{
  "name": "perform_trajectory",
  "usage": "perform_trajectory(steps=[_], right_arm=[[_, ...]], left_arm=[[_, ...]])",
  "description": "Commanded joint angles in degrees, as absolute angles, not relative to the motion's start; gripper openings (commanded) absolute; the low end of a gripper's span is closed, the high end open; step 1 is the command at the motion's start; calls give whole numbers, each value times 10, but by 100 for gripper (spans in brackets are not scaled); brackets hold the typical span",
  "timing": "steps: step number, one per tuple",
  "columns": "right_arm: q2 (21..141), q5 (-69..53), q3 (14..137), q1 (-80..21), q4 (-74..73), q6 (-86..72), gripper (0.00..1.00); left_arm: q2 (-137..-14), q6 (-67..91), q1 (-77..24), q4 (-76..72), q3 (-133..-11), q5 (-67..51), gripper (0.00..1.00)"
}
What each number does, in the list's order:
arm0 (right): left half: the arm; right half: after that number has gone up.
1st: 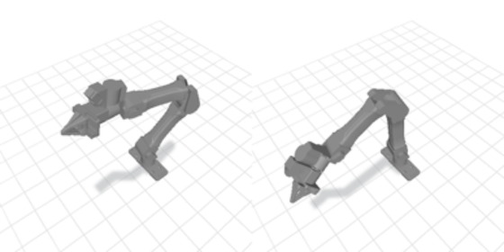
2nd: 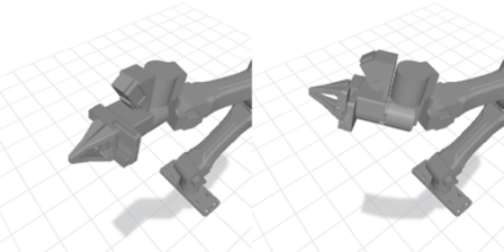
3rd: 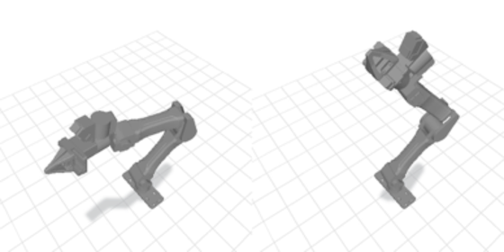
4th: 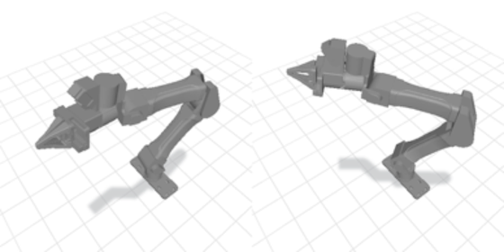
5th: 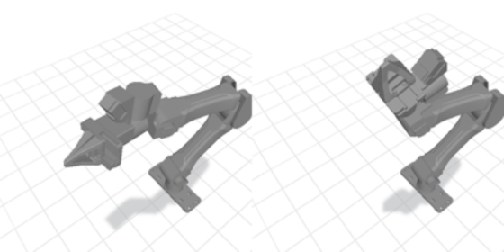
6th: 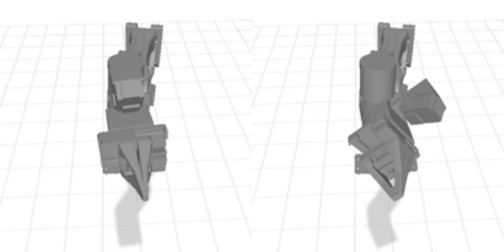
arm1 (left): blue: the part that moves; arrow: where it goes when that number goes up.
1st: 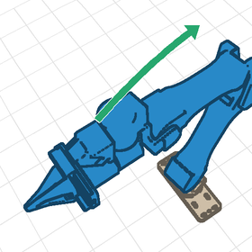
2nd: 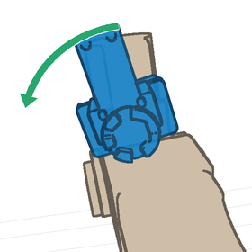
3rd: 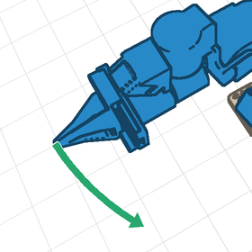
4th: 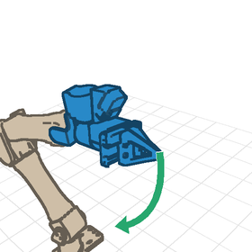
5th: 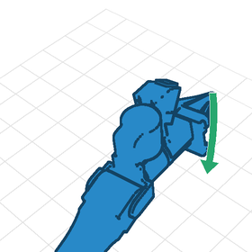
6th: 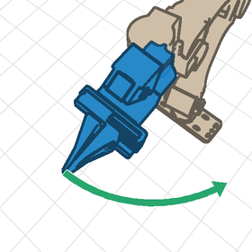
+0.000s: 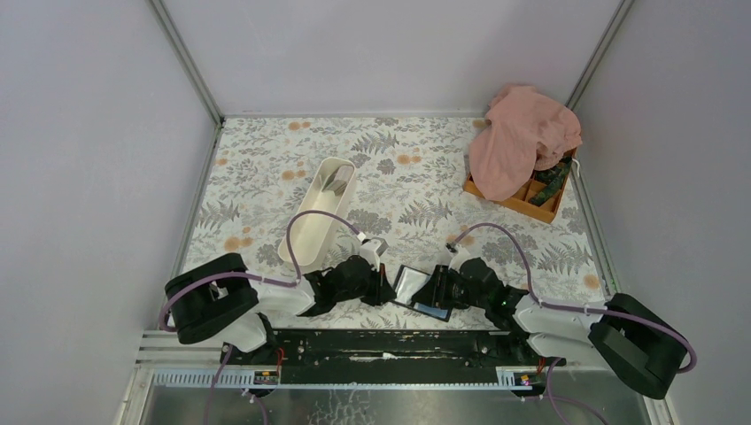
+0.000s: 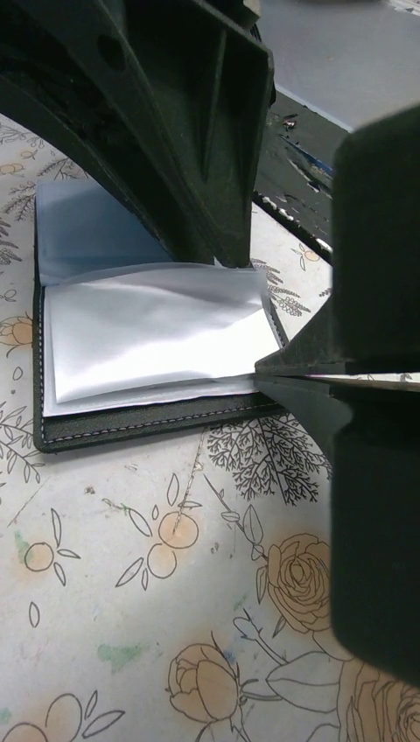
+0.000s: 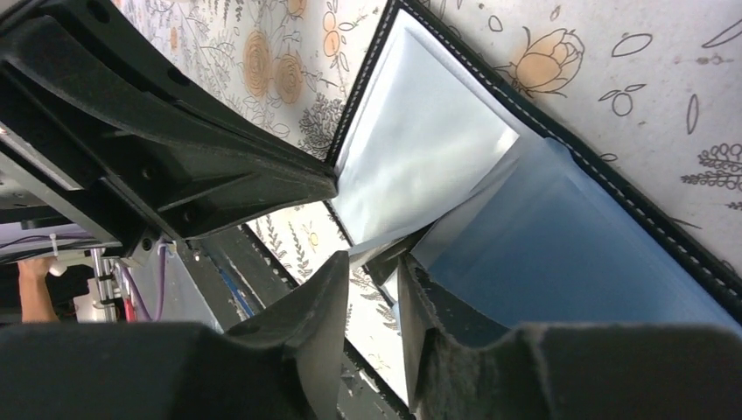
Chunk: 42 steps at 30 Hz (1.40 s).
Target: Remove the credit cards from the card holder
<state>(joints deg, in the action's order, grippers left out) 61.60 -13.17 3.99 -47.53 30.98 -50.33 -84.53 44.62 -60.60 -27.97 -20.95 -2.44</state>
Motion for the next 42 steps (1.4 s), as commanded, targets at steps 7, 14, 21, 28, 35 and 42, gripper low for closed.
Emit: perform_trajectory(steps=[7,14,21,28,35,42], right_arm=[[528,-102,91,-502,187,-522,55],[538,-68,94,-522,157,-540,64],[519,-31,110,-534,106,-548,66],[494,-8,116,-543,38,-556,66],[555,-8,102,-551,113,-570,67],[692,-1,136,-583,221,-584,64]], left_arm=[[-881,424,-610,-237,-217,-39,1],[-889,419,-610,-244,-221,-45,1],[-894,416,-609,-250,-220,-49,1],[-898,413,-606,-260,-223,-56,0],[-902,412,-604,-265,-222,-64,0],[-891,400,-600,-247,-223,-68,0]])
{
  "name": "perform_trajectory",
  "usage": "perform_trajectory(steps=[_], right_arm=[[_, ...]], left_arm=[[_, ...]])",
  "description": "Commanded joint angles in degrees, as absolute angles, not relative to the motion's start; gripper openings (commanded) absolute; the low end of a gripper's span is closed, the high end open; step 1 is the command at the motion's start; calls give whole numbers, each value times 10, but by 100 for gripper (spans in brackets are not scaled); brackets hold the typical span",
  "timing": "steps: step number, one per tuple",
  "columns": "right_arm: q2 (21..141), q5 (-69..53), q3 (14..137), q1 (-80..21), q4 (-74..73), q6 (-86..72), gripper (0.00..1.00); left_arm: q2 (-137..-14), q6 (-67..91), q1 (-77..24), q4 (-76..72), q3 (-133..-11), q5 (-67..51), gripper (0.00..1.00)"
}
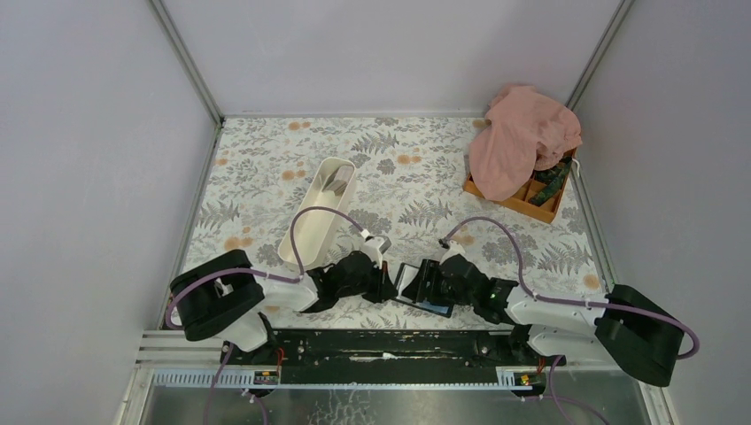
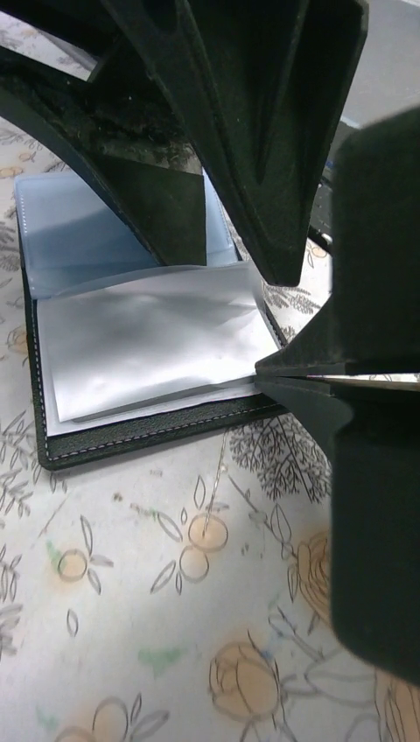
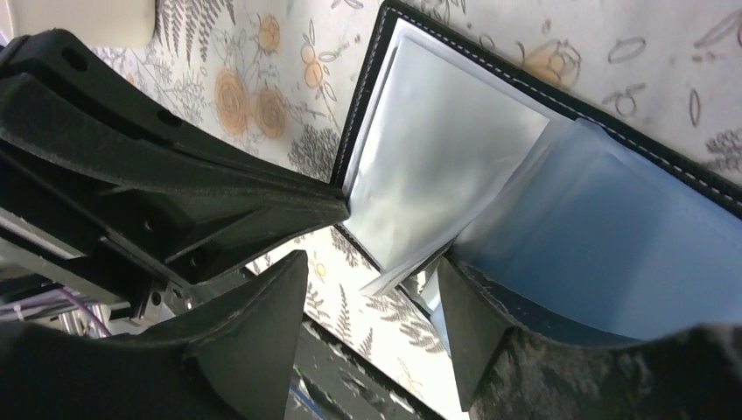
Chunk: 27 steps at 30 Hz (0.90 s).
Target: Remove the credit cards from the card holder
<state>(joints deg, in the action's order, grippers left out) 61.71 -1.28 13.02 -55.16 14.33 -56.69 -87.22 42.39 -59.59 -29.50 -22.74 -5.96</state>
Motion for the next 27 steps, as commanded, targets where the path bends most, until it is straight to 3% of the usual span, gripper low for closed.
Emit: perform_trajectory(steps=[1,12,27], right_arm=[[696,3,132,-588,242,-592,63],[513,48,79,-590,268,-609,61],[570,29,54,-590,395,-633,60]], left_arm=[[-890,398,-600,-244,-223,-69,0],[-899,394,-595,-247,-230,-81,0],[-896,384,-594,-237,-237,-86,0]])
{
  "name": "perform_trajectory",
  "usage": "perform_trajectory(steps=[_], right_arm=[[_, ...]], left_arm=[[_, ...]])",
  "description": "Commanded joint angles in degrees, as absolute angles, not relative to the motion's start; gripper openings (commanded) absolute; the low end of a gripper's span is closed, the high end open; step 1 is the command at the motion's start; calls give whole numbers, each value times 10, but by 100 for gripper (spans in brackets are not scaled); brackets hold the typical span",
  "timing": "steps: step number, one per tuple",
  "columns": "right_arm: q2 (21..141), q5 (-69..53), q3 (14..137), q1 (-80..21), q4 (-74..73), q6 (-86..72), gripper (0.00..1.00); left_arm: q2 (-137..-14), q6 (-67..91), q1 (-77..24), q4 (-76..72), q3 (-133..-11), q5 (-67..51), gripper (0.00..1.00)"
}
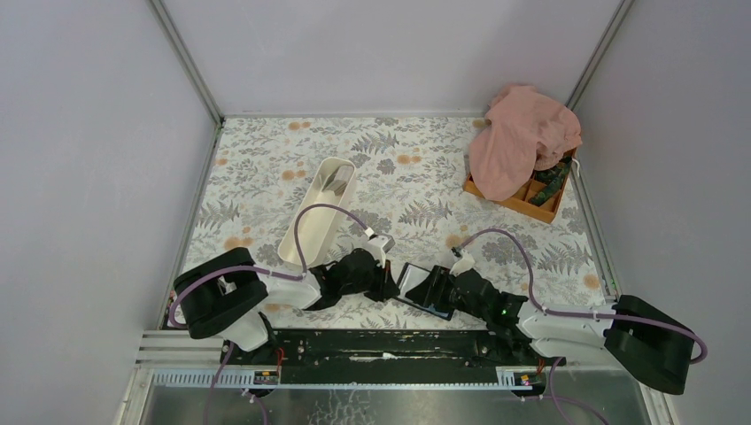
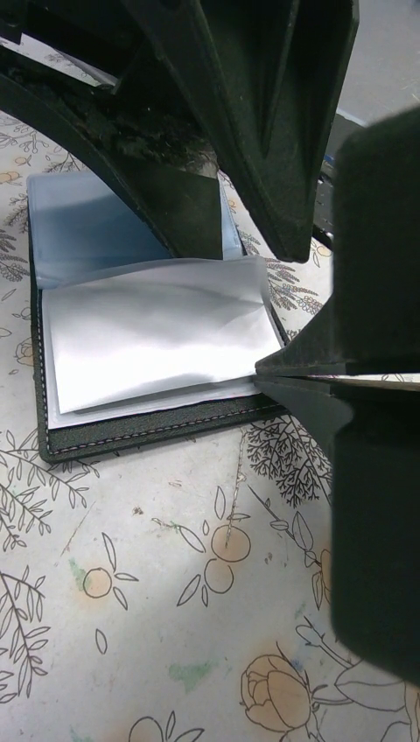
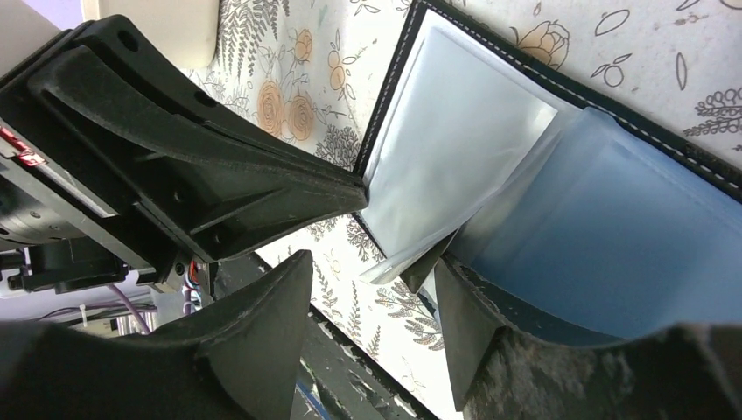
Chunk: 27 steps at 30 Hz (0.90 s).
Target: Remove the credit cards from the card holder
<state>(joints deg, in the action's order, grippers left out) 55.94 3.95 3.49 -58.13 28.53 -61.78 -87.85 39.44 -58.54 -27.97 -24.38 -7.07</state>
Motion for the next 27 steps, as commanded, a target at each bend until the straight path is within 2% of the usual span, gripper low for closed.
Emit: perform_trajectory(steps=[1,16,27], right_arm=[[574,29,57,-590,400,-630,60],[618,-11,53,-566,535,-609,60],[660,-61,66,-519,550,-583,58]], left_arm=[[-896,386,-593,-239,-235,-86,0],[-896,386,-594,-227,-246,-88,0],[-922,389,-593,-230,-272,-98,0]])
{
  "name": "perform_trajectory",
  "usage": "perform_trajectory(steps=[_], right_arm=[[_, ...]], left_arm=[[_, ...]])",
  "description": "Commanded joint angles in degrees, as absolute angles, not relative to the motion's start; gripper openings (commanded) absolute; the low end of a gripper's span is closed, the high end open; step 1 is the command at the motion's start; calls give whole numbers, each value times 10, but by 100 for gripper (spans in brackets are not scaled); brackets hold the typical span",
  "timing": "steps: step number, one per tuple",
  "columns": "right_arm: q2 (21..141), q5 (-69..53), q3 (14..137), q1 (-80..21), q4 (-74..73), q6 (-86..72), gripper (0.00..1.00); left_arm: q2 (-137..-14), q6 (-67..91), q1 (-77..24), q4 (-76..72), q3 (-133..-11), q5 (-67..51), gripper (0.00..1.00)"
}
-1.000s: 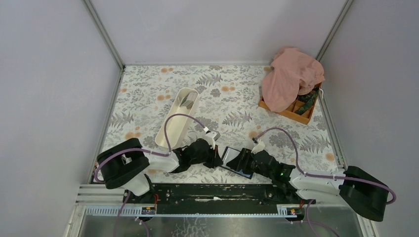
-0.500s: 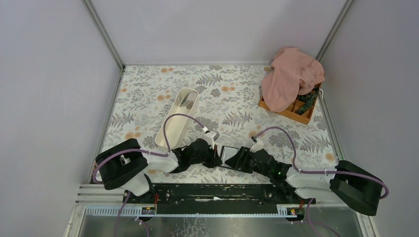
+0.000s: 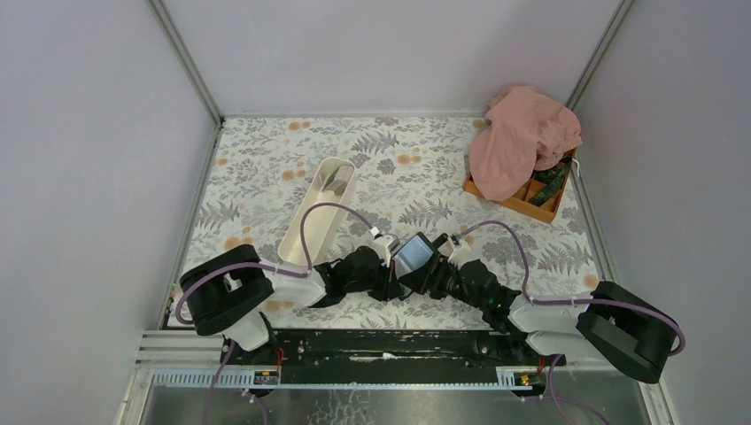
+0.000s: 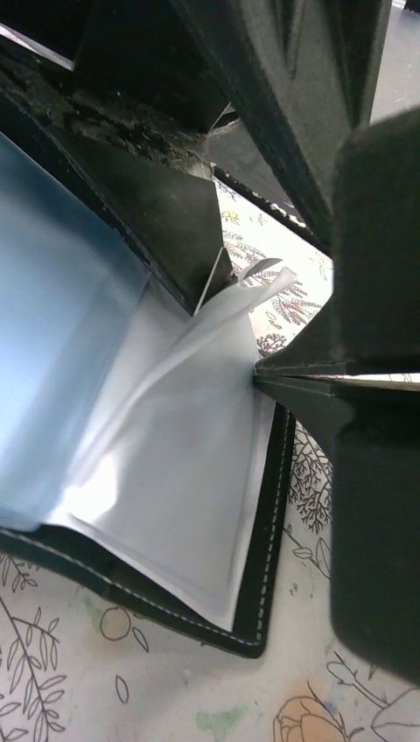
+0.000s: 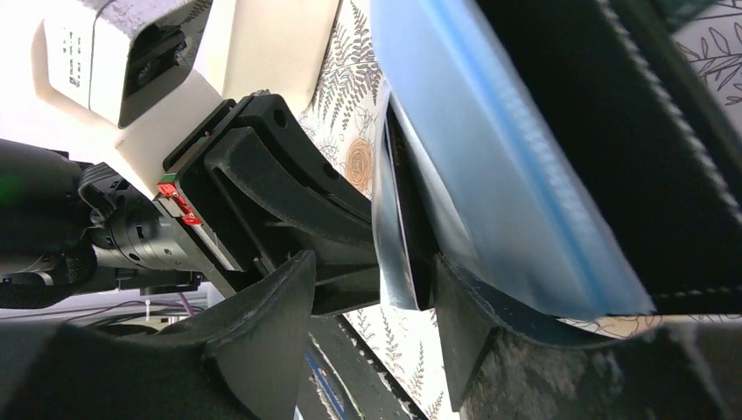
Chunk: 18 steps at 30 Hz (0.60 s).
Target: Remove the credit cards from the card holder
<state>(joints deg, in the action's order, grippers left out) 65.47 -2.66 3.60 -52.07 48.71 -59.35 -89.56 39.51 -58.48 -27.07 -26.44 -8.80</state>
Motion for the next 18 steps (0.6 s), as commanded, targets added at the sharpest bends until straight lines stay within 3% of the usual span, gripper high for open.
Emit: perform_trajectory(steps=[1,5,8,18], right_arm=[[661,-60,66,-518,549,-585,57],[655,-53,59,-518,547,-598,54],[647,-50,55,-518,546,-602,45],[656,-54,51,-518,562,-607,38]], left_arm=[[-925,391,-593,-231,-272,-100,0],[-932,396,-593,-241,-271,-104,0],[-934,398,-593,-244,-269,-103,0],[-945,402,-592,-248,-273,-106,0]])
